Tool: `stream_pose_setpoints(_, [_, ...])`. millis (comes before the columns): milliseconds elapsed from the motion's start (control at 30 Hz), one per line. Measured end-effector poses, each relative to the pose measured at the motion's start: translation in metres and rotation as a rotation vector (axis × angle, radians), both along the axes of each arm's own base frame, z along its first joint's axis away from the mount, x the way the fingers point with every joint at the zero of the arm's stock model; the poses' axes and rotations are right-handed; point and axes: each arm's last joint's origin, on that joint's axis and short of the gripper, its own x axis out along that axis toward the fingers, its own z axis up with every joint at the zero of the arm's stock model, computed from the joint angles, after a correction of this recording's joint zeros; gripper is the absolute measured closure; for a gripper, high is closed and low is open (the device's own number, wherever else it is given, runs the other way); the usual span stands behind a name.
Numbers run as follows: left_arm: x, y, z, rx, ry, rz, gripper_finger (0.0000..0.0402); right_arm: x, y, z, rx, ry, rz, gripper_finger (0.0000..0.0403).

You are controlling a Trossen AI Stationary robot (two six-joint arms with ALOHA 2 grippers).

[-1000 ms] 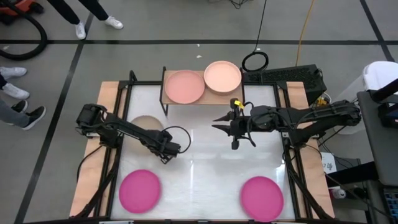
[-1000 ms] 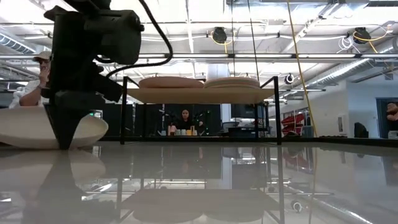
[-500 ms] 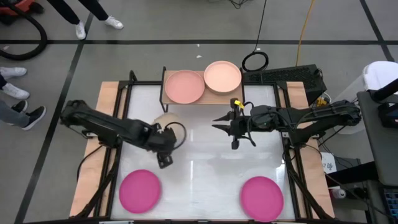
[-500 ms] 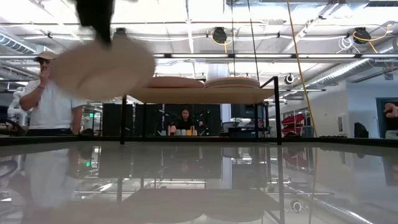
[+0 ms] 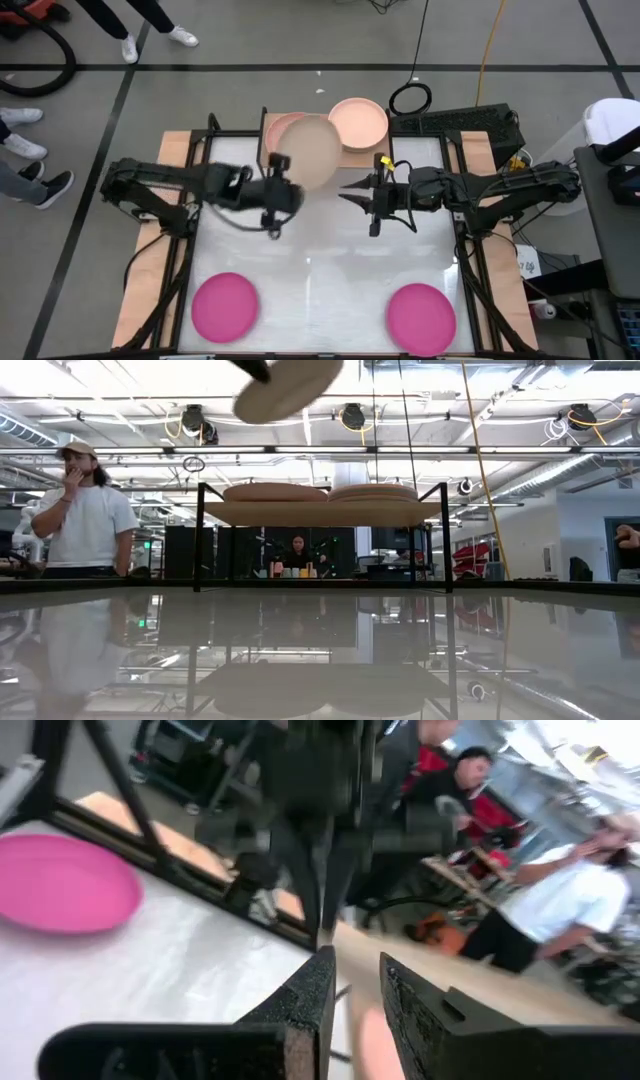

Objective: Place and stack plates onto a shelf
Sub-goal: Stack the gray plate on top of the light orange plate on the shelf

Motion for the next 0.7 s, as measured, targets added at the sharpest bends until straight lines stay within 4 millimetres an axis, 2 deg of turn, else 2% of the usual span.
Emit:
stream_pose_setpoints(167, [0.018, 0.05, -0.022, -0.016, 0.156, 0.002, 0.0394, 0.0, -0.001, 0.003, -0.015, -0.032, -0.048, 0.0335])
stream_pose_setpoints(333, [0.021, 0.092, -0.035, -0.048, 0.236, 0.05, 0.0389, 0.0, -0.001, 0.003, -0.026, -0.026, -0.047, 0.0335])
stream_pose_setpoints(500, [0.018, 0.111, -0.044, -0.127, 0.281, 0.087, 0.0386, 0.0, -0.002, 0.002, -0.036, -0.011, -0.048, 0.0335])
stream_pose_setpoints(700, [0.016, 0.117, -0.044, -0.132, 0.275, 0.145, 0.0371, 0.0, -0.002, 0.001, -0.04, -0.006, -0.071, 0.0335])
